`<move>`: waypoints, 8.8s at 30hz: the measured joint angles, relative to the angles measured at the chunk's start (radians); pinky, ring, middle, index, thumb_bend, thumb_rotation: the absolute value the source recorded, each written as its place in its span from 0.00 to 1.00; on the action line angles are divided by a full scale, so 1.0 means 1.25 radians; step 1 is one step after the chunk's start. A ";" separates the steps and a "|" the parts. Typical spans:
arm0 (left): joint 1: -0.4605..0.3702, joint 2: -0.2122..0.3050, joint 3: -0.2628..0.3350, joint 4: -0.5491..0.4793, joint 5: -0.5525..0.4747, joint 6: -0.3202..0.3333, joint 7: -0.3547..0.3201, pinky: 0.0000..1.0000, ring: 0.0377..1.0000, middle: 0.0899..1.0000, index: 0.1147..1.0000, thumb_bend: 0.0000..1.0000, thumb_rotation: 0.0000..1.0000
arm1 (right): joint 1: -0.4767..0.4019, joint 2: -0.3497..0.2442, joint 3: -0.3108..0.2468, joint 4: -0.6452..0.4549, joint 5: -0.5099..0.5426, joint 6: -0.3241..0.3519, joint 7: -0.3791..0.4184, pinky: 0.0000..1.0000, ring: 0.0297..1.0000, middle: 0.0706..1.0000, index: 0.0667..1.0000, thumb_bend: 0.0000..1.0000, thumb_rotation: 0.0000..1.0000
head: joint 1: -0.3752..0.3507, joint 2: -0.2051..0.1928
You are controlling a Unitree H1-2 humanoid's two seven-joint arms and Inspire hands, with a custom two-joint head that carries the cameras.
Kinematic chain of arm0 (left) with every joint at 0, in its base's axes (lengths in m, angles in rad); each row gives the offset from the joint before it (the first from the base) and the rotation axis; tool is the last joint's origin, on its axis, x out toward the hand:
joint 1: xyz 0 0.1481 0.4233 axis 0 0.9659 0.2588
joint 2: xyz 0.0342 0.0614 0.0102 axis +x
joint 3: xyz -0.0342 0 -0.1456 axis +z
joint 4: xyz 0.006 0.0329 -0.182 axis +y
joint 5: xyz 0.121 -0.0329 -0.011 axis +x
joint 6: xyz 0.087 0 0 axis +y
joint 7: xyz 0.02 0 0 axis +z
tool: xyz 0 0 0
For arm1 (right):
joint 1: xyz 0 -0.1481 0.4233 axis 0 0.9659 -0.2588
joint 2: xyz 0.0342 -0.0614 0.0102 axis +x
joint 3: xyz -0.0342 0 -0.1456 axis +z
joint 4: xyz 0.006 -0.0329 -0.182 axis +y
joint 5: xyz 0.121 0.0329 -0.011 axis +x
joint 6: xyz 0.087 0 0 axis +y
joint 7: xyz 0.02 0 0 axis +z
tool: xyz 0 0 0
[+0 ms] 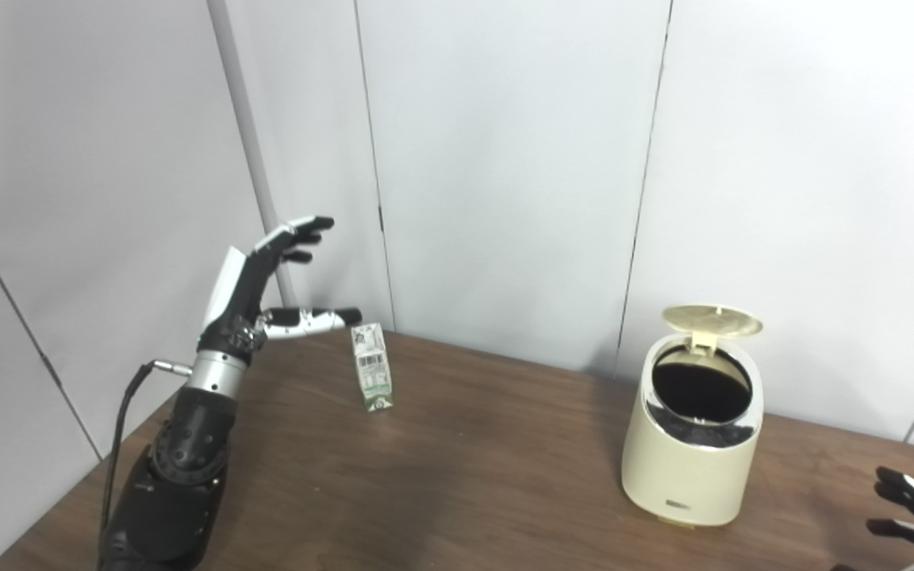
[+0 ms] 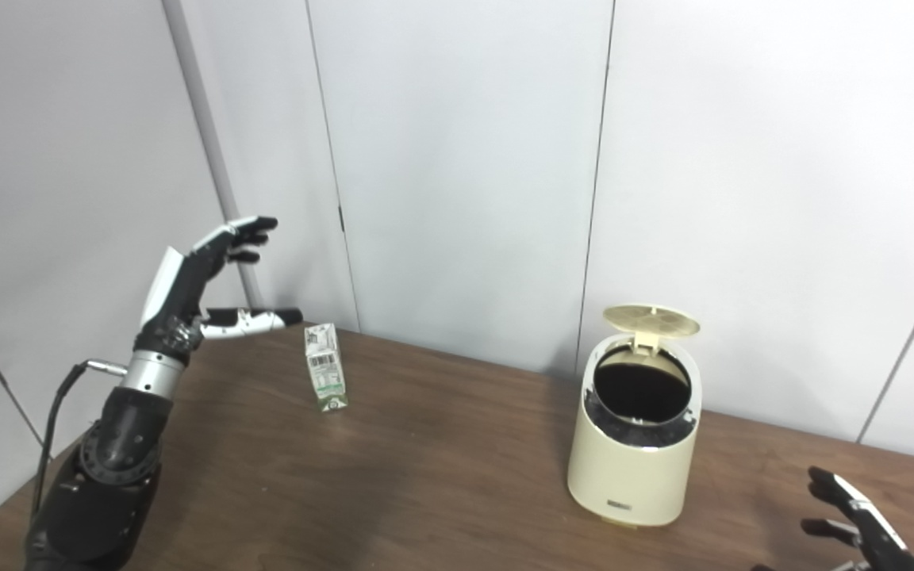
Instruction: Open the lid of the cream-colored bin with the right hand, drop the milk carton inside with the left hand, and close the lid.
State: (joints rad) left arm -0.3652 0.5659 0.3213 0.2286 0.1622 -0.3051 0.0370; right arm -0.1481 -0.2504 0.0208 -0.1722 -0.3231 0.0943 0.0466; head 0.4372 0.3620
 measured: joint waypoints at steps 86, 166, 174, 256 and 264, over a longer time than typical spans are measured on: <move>-0.131 -0.105 -0.117 0.513 -0.078 -0.098 0.153 0.47 0.50 0.52 0.53 0.89 0.03 | 0.062 -0.031 -0.029 -0.080 0.012 0.009 0.058 0.33 0.65 0.80 0.82 1.00 0.65 | -0.039 0.061; -0.226 -0.423 -0.342 0.147 -0.062 -0.105 0.009 0.46 0.43 0.42 0.45 0.51 0.00 | 0.040 0.073 0.029 -0.107 -0.097 0.084 0.017 0.71 0.83 0.90 0.89 0.80 0.21 | -0.388 0.069; -0.251 -0.428 -0.363 0.207 -0.063 -0.108 0.025 0.47 0.43 0.42 0.44 0.51 0.00 | 0.047 0.073 0.032 -0.118 -0.110 0.107 0.019 0.72 0.83 0.90 0.89 0.78 0.22 | -0.405 0.077; -0.321 -0.332 -0.652 0.344 -0.031 -0.108 0.426 0.50 0.45 0.43 0.43 0.51 0.00 | 0.097 0.079 0.042 -0.140 -0.106 0.107 0.016 0.72 0.81 0.89 0.89 0.78 0.25 | -0.405 0.118; -0.320 -0.322 -0.646 0.349 -0.039 -0.112 0.371 0.58 0.63 0.61 0.60 0.83 0.13 | 0.096 0.078 0.040 -0.140 -0.099 0.107 0.017 0.70 0.80 0.88 0.88 0.78 0.25 | -0.403 0.118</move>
State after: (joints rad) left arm -0.7647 0.1633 -0.4858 0.6649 0.1137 -0.4447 0.5007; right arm -0.0279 -0.1527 0.0708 -0.3472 -0.4472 0.2274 0.0681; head -0.0660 0.5093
